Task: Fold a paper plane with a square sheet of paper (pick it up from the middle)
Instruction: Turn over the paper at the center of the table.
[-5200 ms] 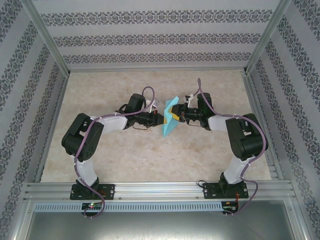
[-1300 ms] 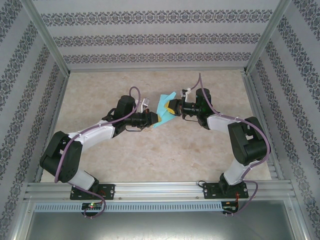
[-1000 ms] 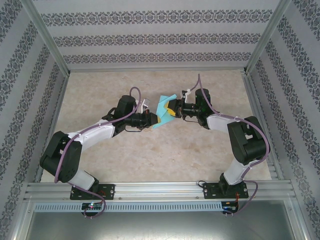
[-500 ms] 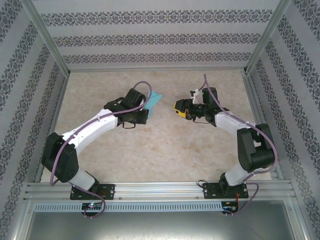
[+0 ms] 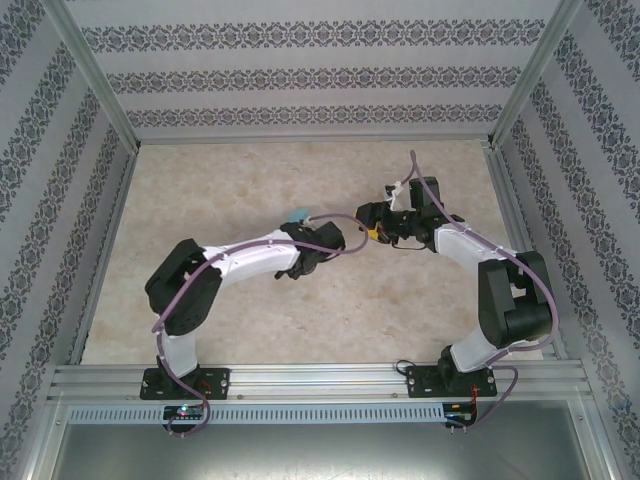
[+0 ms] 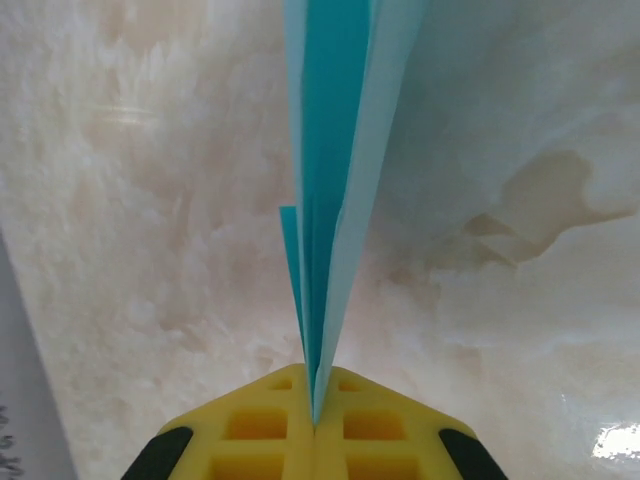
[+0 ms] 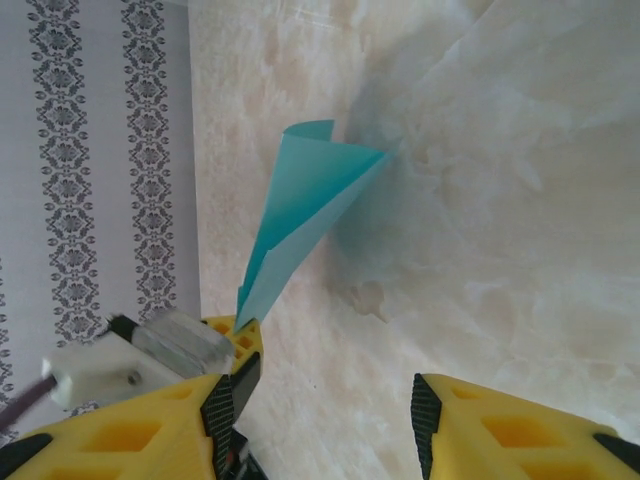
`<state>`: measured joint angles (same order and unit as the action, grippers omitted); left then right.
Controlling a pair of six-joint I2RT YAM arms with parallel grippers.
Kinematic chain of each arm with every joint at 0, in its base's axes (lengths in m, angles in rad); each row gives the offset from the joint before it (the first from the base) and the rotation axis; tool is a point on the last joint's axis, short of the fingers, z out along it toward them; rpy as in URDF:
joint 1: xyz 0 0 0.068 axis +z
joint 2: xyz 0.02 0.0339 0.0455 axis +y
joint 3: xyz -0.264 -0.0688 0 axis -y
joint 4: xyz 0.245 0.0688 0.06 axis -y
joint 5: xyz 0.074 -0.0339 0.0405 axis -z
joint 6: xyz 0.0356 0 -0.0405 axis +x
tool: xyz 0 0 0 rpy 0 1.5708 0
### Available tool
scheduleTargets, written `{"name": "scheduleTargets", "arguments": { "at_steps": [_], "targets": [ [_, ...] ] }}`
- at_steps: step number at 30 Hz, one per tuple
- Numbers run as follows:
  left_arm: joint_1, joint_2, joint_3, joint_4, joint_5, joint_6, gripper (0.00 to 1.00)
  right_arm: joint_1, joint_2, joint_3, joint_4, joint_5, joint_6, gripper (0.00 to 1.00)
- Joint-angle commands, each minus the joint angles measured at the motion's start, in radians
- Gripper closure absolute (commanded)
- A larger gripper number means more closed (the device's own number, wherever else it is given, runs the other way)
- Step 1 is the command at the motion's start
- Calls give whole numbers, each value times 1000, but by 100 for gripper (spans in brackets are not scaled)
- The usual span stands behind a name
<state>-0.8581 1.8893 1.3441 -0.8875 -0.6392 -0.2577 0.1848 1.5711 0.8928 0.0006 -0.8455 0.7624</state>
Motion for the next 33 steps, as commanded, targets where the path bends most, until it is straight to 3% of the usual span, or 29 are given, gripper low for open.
{"name": "scheduleTargets", "arguments": {
  "at_steps": [1,10,21,28,33],
  "targets": [
    [-59,59,36,-62,-114,35,91,-19,-25,16,-16,-16,-30,48],
    [-149,91,2,54,-6,89,73,-70,-33,11,-57,-15,-65,47],
    [-161,60,-46,174,255,118,47,-72,-35,4,-77,-20,-81,47],
    [-146,-61,-69,213,425,87,30,-60,-64,-20,-88,-20,-83,47],
    [-104,-171,-94,207,521,51,26,-3,-87,-35,-97,-3,-73,49]
  ]
}}
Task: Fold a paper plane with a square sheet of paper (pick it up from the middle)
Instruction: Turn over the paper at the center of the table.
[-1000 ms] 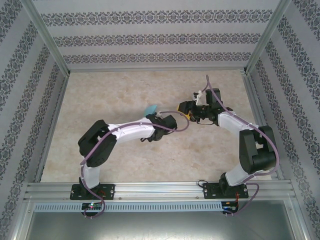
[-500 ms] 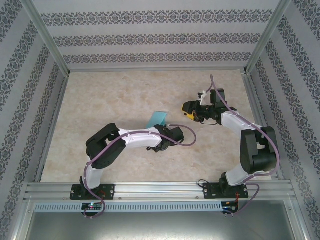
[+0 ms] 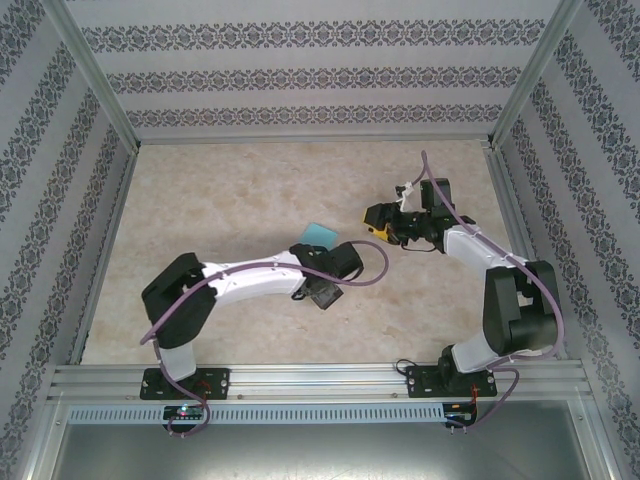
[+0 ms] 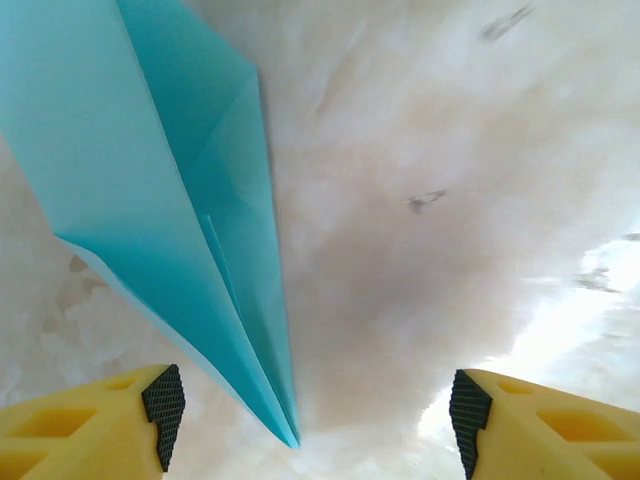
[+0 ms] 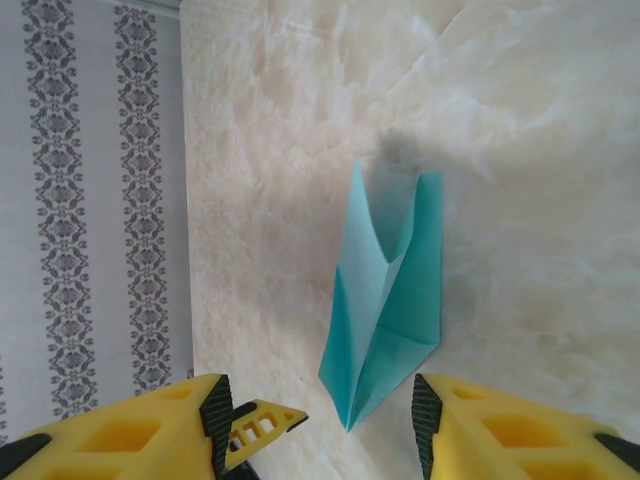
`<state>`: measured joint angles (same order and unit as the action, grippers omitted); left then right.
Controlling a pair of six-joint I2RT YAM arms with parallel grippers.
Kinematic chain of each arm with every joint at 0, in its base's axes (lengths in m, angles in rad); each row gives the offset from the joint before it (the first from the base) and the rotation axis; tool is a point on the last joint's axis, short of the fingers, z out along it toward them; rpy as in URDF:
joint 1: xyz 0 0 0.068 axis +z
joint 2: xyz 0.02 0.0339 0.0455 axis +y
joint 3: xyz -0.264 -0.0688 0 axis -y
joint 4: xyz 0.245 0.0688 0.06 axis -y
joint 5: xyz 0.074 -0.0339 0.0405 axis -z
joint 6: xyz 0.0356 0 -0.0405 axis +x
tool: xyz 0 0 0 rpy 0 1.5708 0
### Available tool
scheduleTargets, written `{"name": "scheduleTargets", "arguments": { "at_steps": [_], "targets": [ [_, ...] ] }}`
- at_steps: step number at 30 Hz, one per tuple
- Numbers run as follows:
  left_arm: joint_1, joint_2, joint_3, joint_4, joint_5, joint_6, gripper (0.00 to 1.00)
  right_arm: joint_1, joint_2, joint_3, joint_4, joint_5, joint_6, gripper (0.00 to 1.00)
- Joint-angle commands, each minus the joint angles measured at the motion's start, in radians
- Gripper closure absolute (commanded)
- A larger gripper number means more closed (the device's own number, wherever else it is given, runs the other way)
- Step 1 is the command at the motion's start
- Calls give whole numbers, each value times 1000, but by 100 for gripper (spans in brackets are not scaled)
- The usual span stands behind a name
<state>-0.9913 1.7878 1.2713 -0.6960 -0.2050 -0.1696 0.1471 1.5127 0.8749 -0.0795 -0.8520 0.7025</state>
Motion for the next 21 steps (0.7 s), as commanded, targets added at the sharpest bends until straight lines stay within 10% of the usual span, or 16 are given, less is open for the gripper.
{"name": "scheduleTargets", "arguments": {
  "at_steps": [1,11,21],
  "targets": [
    [48,-103,-38,17,112,-50,26,51,-35,-20,-12,9,-4,50],
    [411,-441,-304,173,468,-197,25,274,-14,-23,87,134,114,65],
    [712,-461,-511,492,690,-408,24,485,109,44,128,307,189,79]
  ]
}}
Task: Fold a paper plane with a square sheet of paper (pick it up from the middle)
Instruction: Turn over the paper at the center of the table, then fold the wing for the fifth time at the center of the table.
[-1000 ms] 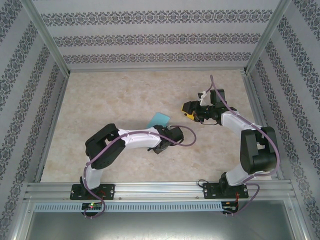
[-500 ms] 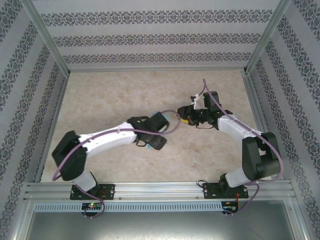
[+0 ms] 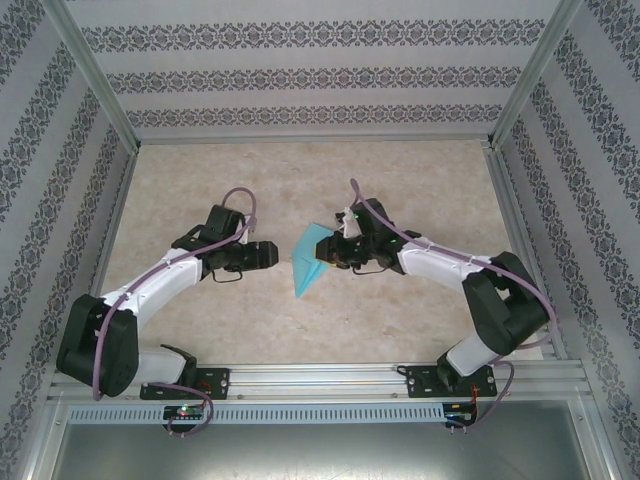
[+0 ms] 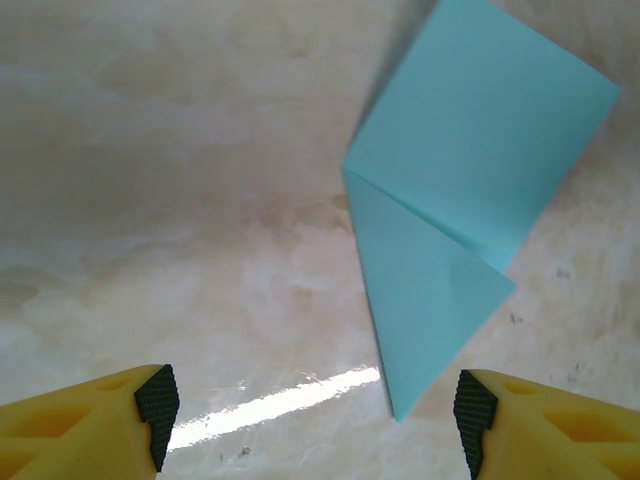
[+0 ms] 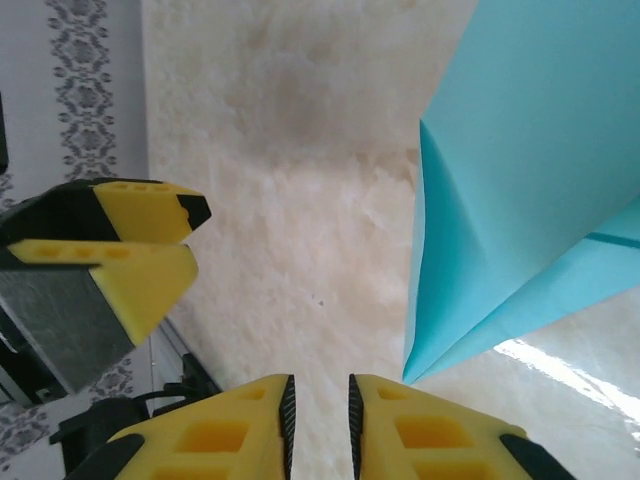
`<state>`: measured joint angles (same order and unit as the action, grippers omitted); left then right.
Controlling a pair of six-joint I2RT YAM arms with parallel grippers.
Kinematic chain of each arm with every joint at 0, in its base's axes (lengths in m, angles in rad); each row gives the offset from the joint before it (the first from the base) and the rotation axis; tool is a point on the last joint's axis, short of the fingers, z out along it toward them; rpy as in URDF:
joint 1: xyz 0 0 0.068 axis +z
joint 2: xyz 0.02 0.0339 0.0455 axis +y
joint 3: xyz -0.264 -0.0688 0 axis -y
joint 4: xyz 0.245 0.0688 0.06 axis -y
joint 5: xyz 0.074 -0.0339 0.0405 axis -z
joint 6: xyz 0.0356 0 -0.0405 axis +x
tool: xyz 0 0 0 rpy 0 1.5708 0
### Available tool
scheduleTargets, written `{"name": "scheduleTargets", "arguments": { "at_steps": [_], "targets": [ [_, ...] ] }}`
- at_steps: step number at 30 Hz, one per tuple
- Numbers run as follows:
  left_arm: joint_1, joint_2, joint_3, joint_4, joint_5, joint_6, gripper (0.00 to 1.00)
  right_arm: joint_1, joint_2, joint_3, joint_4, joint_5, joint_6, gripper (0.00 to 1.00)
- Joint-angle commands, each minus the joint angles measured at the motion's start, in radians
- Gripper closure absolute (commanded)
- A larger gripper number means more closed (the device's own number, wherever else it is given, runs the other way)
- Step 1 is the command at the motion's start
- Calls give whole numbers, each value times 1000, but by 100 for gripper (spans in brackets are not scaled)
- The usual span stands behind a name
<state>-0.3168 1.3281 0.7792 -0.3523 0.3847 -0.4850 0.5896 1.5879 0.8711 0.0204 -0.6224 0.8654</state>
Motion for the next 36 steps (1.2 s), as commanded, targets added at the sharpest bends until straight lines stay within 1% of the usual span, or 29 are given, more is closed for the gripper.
{"name": "scheduleTargets", "arguments": {
  "at_steps": [1,7,12,18,25,36],
  "targets": [
    [53,4,-26,165,118,-101,24,59,52,61,20,94,23,80],
    [86,40,-30,188,157,-106,24,113,161,159,-53,130,-18,83],
    [90,72,-32,202,187,-105,24,122,224,208,-154,175,-78,87],
    [89,92,-30,195,205,-89,24,110,240,199,-218,236,-124,89],
    [89,92,-21,183,224,-83,25,94,255,184,-248,247,-150,89],
    [80,107,-18,187,256,-90,26,79,291,177,-248,255,-165,90]
  ]
}}
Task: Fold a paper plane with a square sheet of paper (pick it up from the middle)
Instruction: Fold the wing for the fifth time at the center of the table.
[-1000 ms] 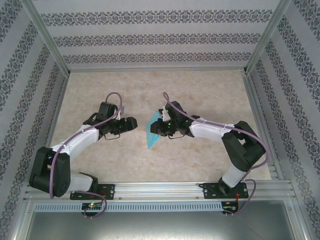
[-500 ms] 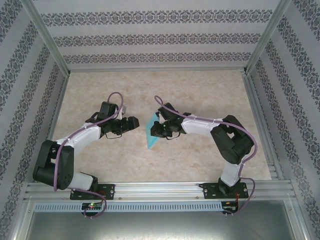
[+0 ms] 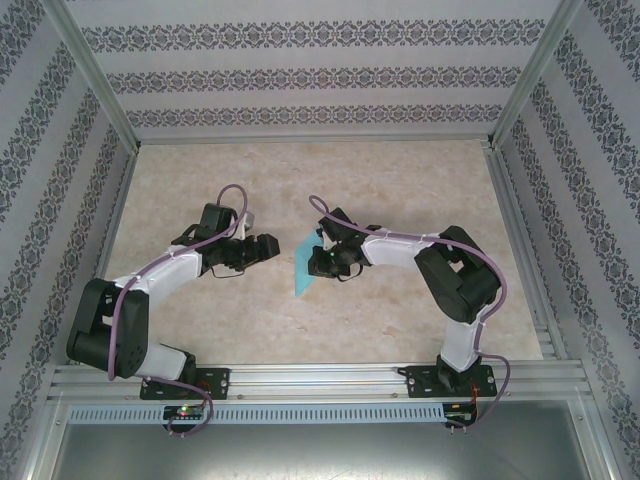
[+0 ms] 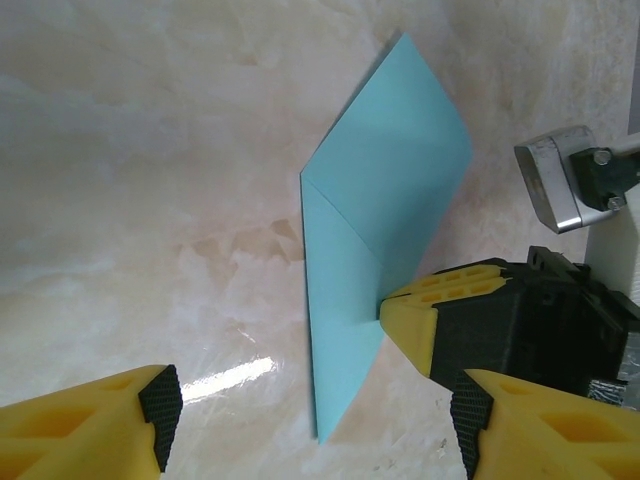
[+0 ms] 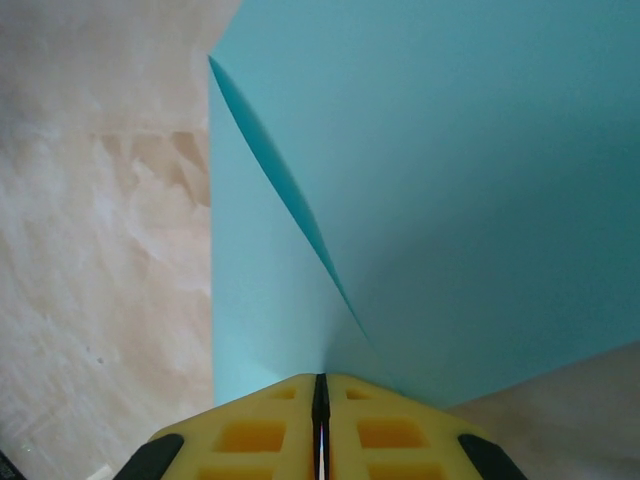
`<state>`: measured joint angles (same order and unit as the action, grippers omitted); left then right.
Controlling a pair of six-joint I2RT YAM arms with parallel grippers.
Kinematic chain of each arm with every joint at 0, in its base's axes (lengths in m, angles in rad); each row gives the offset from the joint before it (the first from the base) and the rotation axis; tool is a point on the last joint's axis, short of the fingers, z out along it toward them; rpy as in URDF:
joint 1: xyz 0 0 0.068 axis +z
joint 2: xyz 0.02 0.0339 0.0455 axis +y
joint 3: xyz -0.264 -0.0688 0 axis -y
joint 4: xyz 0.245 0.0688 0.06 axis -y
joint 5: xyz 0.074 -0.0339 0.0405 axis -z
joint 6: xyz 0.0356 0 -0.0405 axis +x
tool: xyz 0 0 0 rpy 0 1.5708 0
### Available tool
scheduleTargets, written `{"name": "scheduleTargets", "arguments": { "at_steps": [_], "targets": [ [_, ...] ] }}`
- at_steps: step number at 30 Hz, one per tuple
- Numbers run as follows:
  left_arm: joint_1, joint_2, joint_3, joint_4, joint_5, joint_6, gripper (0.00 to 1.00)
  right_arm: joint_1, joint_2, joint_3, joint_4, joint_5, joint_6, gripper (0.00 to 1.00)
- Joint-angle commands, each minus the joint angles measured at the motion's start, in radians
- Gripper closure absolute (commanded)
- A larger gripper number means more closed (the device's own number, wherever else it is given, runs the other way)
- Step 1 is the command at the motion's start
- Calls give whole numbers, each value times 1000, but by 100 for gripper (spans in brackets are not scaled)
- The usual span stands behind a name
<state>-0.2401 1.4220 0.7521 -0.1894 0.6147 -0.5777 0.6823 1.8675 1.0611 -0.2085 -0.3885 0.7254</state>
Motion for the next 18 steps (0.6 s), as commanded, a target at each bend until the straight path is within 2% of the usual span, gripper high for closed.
{"name": "scheduleTargets", "arguments": {
  "at_steps": [1,5,12,18],
  "targets": [
    [0,13,10,23,26,3,26,-15,10,-16,-19,26,-28,90],
    [-33,26,21,34,36,-6,28,-20,15,-21,-24,26,-37,91],
    [-115,52,31,65,15,-31,39,-37,19,-53,5,-1,-50,92],
    [-180,102,35,92,-20,-64,42,-47,19,-77,55,-41,-52,92]
  ]
}}
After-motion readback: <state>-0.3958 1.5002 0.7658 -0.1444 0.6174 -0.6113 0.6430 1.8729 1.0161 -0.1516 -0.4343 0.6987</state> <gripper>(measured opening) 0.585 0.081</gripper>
